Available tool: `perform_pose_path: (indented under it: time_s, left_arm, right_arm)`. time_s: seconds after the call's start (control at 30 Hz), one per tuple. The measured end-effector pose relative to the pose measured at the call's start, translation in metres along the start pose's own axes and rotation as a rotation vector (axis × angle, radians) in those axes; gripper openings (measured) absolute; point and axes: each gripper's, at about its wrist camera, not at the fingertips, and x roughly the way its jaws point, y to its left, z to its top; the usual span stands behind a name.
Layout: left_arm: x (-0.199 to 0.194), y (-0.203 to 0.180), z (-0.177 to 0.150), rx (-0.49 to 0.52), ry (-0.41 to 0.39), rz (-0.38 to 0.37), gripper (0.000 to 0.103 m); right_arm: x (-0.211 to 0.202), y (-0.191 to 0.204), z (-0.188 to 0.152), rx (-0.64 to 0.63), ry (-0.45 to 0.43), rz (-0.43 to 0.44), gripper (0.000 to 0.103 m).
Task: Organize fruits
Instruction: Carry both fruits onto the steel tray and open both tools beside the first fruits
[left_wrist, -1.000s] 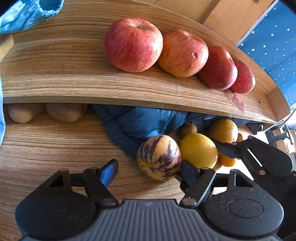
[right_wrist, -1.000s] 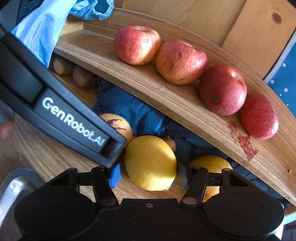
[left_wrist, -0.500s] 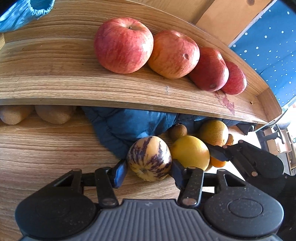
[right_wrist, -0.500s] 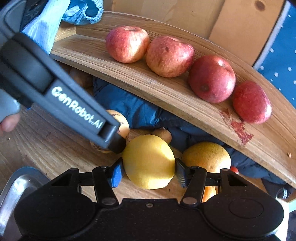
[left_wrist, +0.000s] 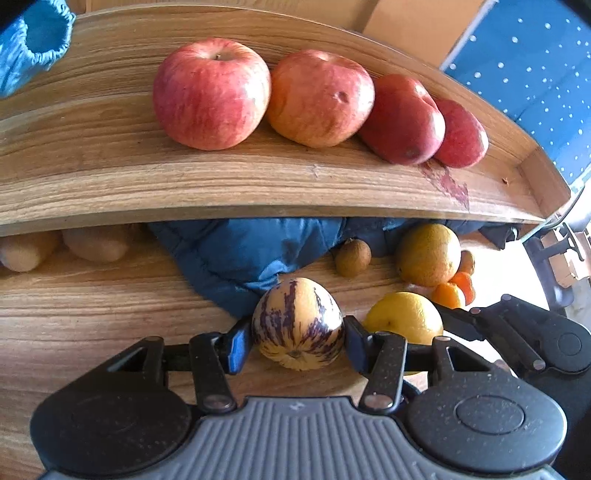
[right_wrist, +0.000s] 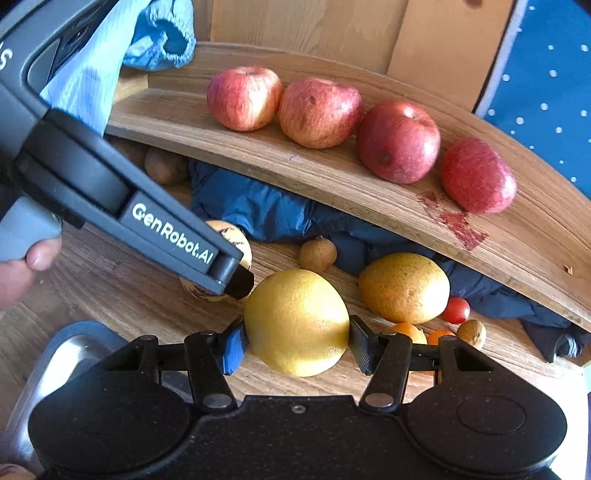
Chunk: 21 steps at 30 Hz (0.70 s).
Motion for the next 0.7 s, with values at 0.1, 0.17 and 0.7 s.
perform_pose_path:
  time_s: [0.1,0.17,0.7]
  left_arm:
    - [-0.006,-0.003,-0.005,0.006,-0.004,0.005,0.056]
    - [-0.011,-0.007,-0.008,0.009,-0.008,0.007,0.056]
    - [-0.057,-0.05,-0.055,0.028,-0.063,0.02,0.056]
  right_arm:
    - [-0.012,0.0,-0.003,0.013,-0.023,-0.002,0.058]
    - [-0.025,0.002,-0.005,0.019,-0.039,-0.004,0.058]
    - [-0.104,0.002,-0.056,0.046,-0.101,-0.006,0.058]
